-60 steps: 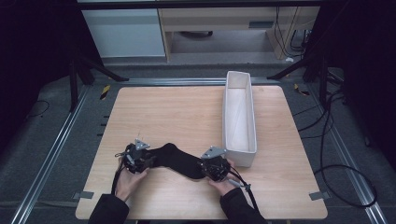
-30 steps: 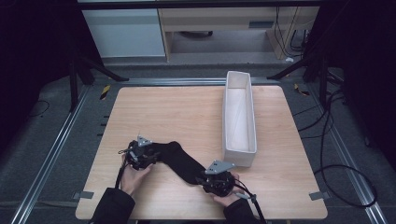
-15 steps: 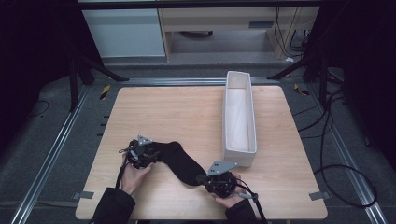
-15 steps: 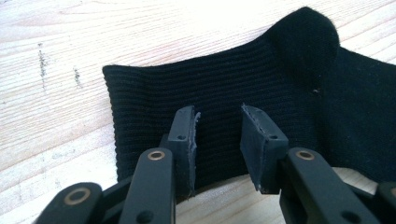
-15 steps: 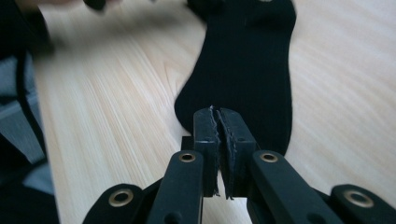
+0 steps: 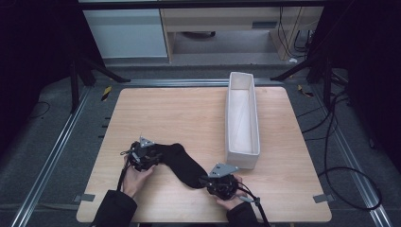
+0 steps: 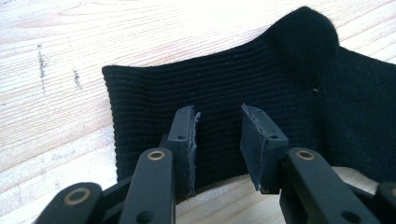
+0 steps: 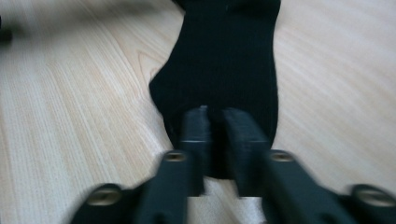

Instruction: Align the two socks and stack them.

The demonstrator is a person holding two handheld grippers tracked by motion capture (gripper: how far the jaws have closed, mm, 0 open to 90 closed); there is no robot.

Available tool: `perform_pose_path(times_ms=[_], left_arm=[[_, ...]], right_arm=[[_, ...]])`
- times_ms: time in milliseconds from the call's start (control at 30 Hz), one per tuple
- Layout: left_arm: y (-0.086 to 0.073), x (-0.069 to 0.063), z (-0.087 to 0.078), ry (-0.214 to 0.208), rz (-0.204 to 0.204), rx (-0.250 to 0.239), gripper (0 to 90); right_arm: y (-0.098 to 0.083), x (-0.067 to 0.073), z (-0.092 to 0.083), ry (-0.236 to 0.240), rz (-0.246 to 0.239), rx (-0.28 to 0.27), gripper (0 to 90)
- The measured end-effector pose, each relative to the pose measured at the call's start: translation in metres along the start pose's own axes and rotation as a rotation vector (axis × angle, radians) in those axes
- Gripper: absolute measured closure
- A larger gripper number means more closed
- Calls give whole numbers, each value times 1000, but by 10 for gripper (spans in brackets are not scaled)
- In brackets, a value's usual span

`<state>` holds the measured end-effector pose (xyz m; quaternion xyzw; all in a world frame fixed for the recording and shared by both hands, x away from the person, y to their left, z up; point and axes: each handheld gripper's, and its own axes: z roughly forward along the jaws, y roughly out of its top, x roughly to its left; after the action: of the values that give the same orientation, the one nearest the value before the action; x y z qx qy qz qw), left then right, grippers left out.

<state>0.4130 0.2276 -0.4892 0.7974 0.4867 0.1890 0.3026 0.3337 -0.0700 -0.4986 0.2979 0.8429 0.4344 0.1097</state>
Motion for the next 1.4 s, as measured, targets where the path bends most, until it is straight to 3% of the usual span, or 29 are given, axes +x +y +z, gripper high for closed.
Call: perform_pose_path(times_ms=[33,267,367,433,533,633,733,767,933,1067,1167,1233,1300,1400], left_arm=[[0,0,0,0,-1,0,650],[0,0,0,1,-2,-2,650],[0,0,0,1,-2,3,651],[0,0,0,0,-2,2,650],[0,0,0,-1,-4,0,650],[0,0,0,0,-3,0,650],[0,0,0,0,-2,2,650],[0,0,0,1,-1,2,650],[0,0,1,-2,-3,-2,650],[0,1,1,-5,-2,-3,649],[0,1,1,-6,-2,-3,649],[0,1,1,-5,-3,-3,649],[0,0,1,-5,-5,-6,648],[0,1,1,-7,-6,-6,646]], right_arm=[[3,-3,-2,12,27,-8,882],[17,-4,-23,39,13,-39,881],[16,-3,-25,61,11,-14,880],[12,-2,-18,72,9,40,867],[5,0,-7,46,-12,83,768],[7,-1,-11,54,11,26,736],[17,-3,-17,51,48,-74,718],[19,-3,-16,52,53,-74,718],[13,-4,9,-17,25,47,721],[7,-10,18,-128,7,61,722],[8,-12,18,-152,10,62,722],[11,-10,14,-133,18,25,722],[15,-5,13,-71,24,-8,716],[18,3,22,-59,-14,28,715]])
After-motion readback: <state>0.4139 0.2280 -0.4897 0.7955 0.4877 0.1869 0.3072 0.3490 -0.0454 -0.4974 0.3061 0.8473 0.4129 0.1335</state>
